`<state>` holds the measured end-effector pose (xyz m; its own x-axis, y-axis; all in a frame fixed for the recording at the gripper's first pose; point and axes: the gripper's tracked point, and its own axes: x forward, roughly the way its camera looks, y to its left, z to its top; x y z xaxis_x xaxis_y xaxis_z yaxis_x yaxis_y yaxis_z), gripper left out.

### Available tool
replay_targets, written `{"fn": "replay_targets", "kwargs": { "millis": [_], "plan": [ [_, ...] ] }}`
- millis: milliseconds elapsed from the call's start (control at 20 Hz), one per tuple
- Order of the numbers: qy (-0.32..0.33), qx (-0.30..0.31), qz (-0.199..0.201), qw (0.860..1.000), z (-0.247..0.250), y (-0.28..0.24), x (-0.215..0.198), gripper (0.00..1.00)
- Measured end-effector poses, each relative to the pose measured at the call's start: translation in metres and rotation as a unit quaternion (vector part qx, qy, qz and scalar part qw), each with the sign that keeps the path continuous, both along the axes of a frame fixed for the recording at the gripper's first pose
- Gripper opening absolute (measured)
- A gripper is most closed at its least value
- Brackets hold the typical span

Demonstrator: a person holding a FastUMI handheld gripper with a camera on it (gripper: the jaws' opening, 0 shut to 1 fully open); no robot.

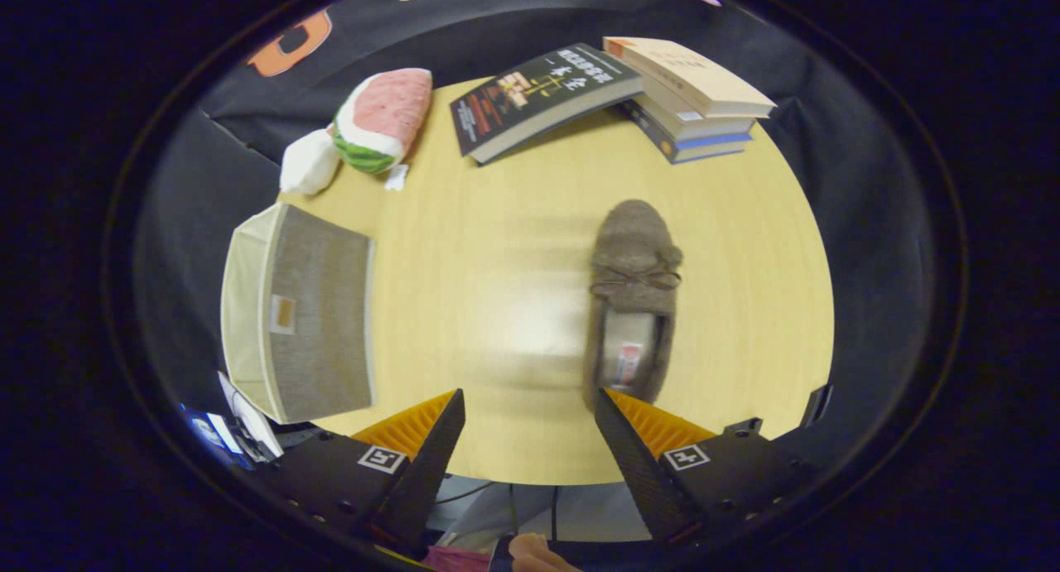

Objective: Open the storage box then place both shoes into the box .Put the left shoe in first, then the right shoe, with the right side of both shoes facing outward in a uniform manner.

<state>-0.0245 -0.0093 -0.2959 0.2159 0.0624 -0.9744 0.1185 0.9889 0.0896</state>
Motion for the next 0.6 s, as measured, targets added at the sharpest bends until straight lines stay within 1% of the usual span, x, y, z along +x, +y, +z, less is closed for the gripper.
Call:
{"fn": "replay_targets", "kwargs": {
  "millis": [100, 300, 400, 550, 600],
  "plan": [
    [0.006, -0.020, -0.016, 1.000, -0.018, -0.033, -0.006, 0.97],
    [0.011, -0.062, -0.041, 0.997, -0.044, -0.086, 0.007, 0.97],
    [0.011, -0.072, -0.042, 0.996, -0.051, -0.100, 0.011, 0.96],
    [-0.006, -0.092, -0.039, 0.995, -0.060, -0.114, 0.032, 0.96],
    [-0.011, -0.106, -0.038, 0.994, -0.064, -0.121, 0.039, 0.91]
  ]
}}
